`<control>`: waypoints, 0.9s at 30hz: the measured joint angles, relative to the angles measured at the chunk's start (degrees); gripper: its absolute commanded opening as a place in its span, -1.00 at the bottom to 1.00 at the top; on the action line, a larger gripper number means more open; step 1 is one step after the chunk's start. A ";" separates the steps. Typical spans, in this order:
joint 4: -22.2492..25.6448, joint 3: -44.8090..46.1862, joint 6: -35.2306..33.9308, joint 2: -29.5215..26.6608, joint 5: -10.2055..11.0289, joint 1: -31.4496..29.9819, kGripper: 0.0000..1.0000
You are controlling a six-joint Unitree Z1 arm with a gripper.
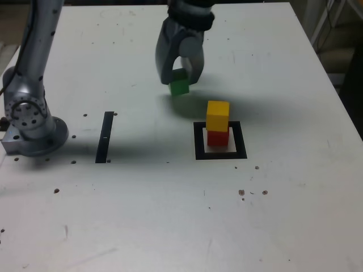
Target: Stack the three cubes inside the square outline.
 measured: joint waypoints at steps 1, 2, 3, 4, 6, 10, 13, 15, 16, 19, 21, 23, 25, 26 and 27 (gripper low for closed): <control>0.83 -1.12 0.19 -0.14 0.30 -0.96 -0.47; 2.08 -2.37 0.37 -0.31 0.67 -1.99 -0.47; 3.26 -3.51 0.55 -0.46 1.00 -2.97 -0.47; 4.49 -4.64 0.75 -0.61 1.28 -3.96 -0.47; 6.48 -7.21 1.18 -0.79 1.71 -5.95 -0.47; 9.79 -11.50 2.41 -0.80 2.23 -9.53 -0.47; 11.15 -14.11 3.41 -0.80 2.00 -12.01 -0.47; 11.29 -14.74 3.64 -0.80 1.54 -12.93 -0.47; 11.36 -14.87 3.64 -0.80 1.49 -13.15 -0.47; 11.55 -16.11 3.68 -0.77 1.11 -14.41 -0.47; 11.55 -16.96 3.65 -0.68 1.02 -15.73 -0.47; 11.56 -17.25 3.38 -0.53 1.00 -16.59 -0.47; 11.56 -17.63 3.09 -0.43 1.00 -17.16 -0.47; 11.56 -17.84 3.00 -0.43 1.00 -17.48 -0.47; 11.56 -18.00 2.91 -0.43 1.00 -17.89 -0.47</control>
